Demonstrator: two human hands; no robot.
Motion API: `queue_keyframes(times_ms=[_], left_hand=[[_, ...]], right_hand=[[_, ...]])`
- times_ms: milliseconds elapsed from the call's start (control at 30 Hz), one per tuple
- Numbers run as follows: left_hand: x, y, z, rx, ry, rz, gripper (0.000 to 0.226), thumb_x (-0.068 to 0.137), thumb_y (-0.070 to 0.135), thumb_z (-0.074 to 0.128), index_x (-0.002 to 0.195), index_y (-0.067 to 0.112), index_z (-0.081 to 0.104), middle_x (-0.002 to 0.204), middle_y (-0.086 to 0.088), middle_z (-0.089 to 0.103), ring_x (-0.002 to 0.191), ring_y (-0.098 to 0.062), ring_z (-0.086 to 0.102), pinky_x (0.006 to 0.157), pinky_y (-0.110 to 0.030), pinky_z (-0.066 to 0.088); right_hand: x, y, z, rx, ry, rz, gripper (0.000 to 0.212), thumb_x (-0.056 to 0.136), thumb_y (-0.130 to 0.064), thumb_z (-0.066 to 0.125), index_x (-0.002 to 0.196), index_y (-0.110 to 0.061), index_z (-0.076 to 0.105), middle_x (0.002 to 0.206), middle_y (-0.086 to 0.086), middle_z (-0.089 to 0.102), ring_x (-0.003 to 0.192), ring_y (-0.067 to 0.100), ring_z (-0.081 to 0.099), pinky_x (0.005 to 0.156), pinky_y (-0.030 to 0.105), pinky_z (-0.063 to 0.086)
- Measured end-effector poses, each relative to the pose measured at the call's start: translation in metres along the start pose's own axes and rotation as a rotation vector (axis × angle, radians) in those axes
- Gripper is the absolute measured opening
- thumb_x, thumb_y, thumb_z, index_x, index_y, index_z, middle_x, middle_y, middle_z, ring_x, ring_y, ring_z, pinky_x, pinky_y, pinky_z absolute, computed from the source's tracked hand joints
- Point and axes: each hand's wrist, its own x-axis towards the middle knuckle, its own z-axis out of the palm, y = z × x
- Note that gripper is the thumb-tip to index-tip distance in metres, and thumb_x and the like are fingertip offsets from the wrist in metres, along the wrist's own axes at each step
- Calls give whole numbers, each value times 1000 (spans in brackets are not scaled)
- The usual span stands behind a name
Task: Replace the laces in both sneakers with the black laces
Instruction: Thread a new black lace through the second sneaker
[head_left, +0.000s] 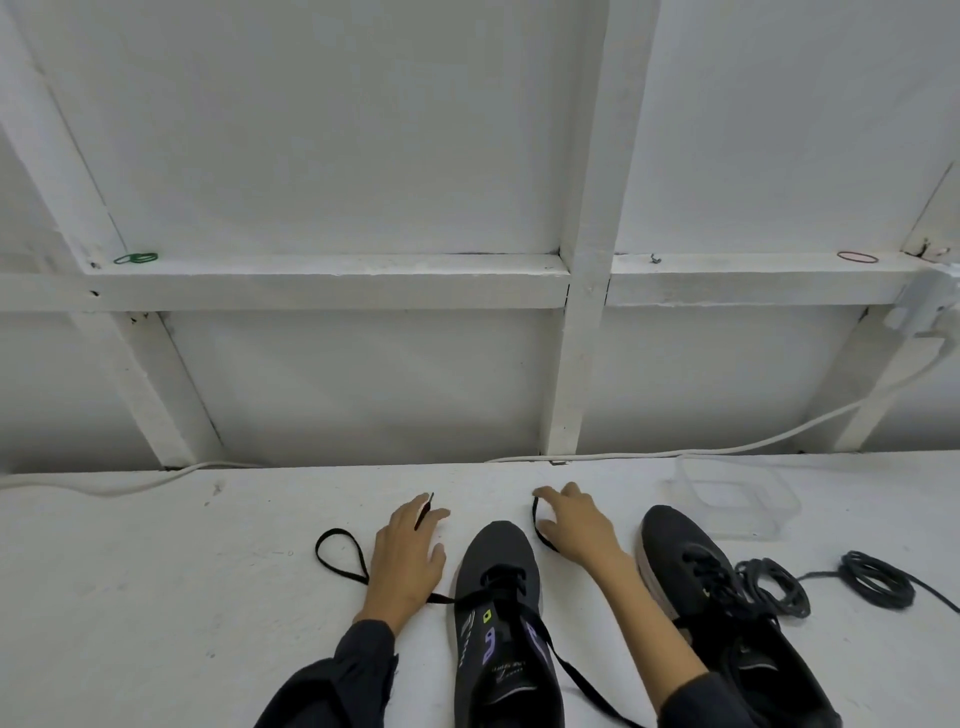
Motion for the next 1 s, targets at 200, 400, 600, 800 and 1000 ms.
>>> queue_keyframes(times_ms=[200,400,600,800,1000], left_hand=[[12,6,7,35,-43,-27,26,100,17,47,121,16,63,130,0,57,117,-18,52,94,-27,39],[9,1,-1,-34,19,-126,41,90,-4,44,123,14,60,107,-5,64,98,-20,59,81,-27,46],[2,-2,3,69,-25,-138,34,96,10,42,125,17,58,115,-3,55,109,-20,49,82,-26,44],[-12,19,-17,-375,57,-180,25,97,9,46,90,23,65,96,7,58,79,-7,60,71,-12,43],[-36,44,-43,-867,-17,-265,23,98,7,50,87,13,69,71,1,56,50,-8,36,47,-17,33]], right_hand=[[7,-6,31,21,198,-39,19,92,-8,48,97,-4,65,100,5,57,96,23,52,67,29,36],[-21,-10,6,648,180,28,34,82,8,51,107,-15,59,84,9,65,75,26,66,68,32,51],[-90,-14,-44,1028,-205,-138,5,88,-8,69,88,-4,70,67,12,65,57,18,54,54,24,39],[-129,-5,-39,861,-361,-191,8,76,-22,80,74,-18,74,85,0,70,75,11,62,63,24,50],[-126,-8,-36,758,-303,-148,7,77,-16,80,72,-15,75,69,-4,70,61,5,58,57,17,44]])
